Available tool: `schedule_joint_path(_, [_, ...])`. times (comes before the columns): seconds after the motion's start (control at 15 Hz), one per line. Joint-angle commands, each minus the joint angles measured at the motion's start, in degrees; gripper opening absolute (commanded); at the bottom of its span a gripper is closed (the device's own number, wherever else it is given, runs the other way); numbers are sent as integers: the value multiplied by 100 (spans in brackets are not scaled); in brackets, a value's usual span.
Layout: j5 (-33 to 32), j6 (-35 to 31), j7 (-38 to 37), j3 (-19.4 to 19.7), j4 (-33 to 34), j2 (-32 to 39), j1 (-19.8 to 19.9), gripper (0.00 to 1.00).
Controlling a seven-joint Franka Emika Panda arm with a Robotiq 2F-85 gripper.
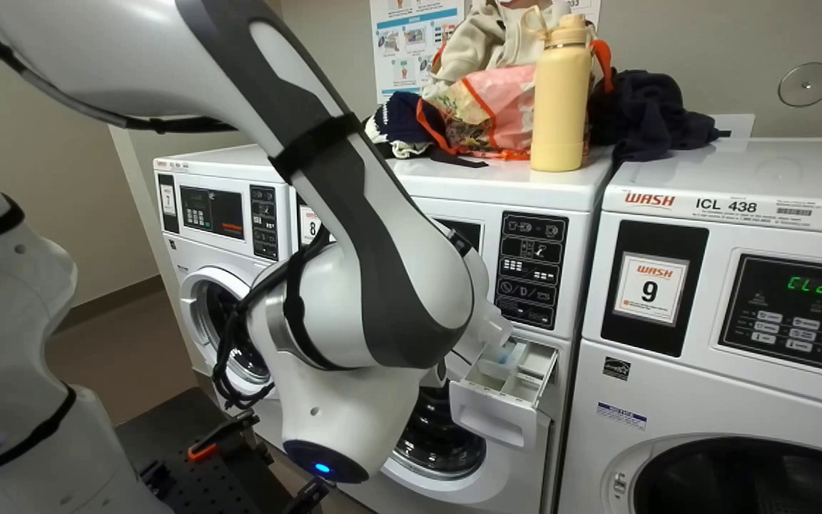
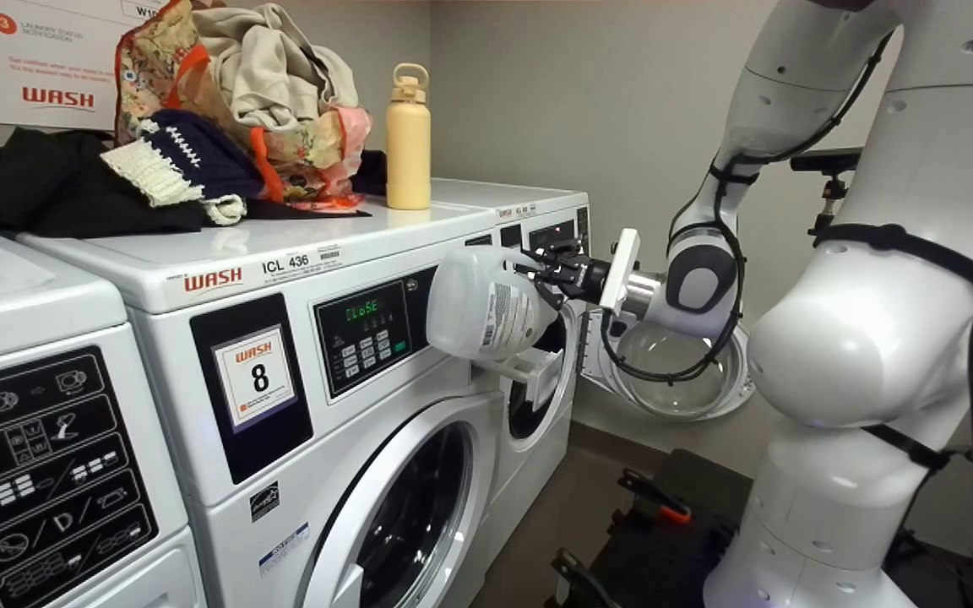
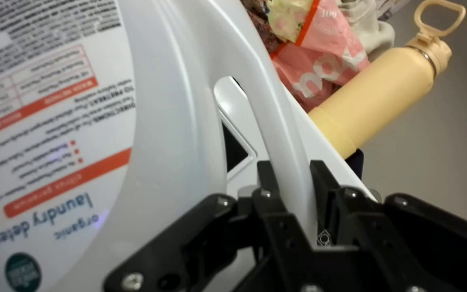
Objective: Pour some liquid from the white container into the washing machine soap chamber
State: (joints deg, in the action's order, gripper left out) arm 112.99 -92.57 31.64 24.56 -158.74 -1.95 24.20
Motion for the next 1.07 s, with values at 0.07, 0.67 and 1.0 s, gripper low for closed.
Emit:
schedule_joint_path(0.07, [704, 334, -709, -11, 76, 142, 4, 7])
schedule_joint_path(0.67, [1060, 329, -1022, -139, 101, 225, -159, 7])
schedule_joint_path(1.0, [1053, 359, -1066, -198, 106, 264, -227, 7])
